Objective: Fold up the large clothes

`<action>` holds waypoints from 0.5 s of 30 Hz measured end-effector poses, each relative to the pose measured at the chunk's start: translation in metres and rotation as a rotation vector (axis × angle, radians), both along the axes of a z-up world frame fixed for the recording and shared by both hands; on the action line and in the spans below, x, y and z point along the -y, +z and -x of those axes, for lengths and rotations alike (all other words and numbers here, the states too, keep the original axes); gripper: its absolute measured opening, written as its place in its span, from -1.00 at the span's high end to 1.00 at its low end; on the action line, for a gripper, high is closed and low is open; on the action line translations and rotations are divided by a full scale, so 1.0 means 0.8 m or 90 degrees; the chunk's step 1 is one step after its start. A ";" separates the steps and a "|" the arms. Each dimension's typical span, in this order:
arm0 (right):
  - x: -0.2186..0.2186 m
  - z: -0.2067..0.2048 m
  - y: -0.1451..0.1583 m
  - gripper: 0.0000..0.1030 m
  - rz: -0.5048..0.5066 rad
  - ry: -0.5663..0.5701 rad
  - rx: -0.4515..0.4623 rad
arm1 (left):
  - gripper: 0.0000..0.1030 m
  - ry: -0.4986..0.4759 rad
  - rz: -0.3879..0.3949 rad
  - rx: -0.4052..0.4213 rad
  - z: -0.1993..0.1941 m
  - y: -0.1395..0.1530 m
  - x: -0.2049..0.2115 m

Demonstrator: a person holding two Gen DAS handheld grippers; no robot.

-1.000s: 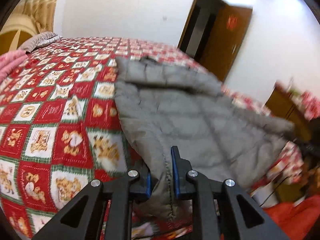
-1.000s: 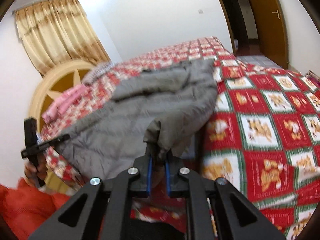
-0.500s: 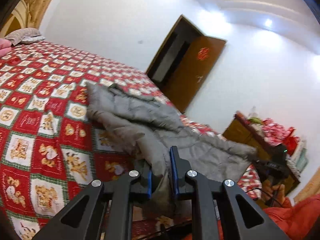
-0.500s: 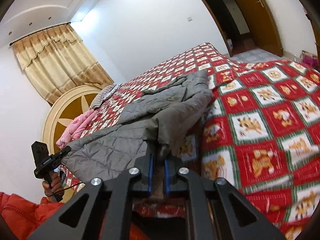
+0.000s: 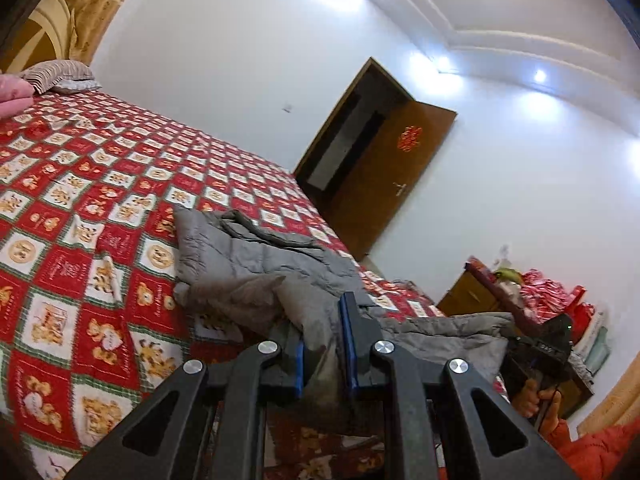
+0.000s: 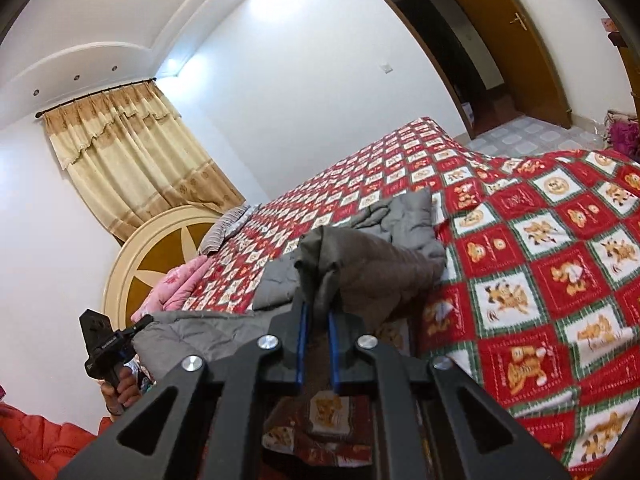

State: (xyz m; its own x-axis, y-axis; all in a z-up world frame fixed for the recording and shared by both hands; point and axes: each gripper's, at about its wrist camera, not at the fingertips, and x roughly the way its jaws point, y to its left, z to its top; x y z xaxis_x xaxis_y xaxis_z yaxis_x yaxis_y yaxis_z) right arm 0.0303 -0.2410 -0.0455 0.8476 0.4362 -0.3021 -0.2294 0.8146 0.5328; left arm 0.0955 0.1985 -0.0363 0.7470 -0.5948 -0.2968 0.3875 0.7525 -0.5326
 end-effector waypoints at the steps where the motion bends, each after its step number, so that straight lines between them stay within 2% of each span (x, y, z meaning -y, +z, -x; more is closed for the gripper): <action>1: 0.000 -0.003 0.002 0.76 -0.001 -0.002 0.002 | 0.71 0.003 0.000 -0.002 -0.001 0.000 -0.002; 8: 0.014 -0.030 0.015 0.76 -0.029 -0.034 0.014 | 0.71 0.038 0.033 -0.029 -0.032 0.004 -0.021; 11: 0.020 -0.047 0.031 0.76 -0.052 -0.046 0.034 | 0.71 0.050 0.043 -0.033 -0.053 0.013 -0.027; 15: 0.022 -0.081 0.055 0.76 -0.052 -0.070 0.057 | 0.71 0.066 0.044 -0.037 -0.086 0.031 -0.030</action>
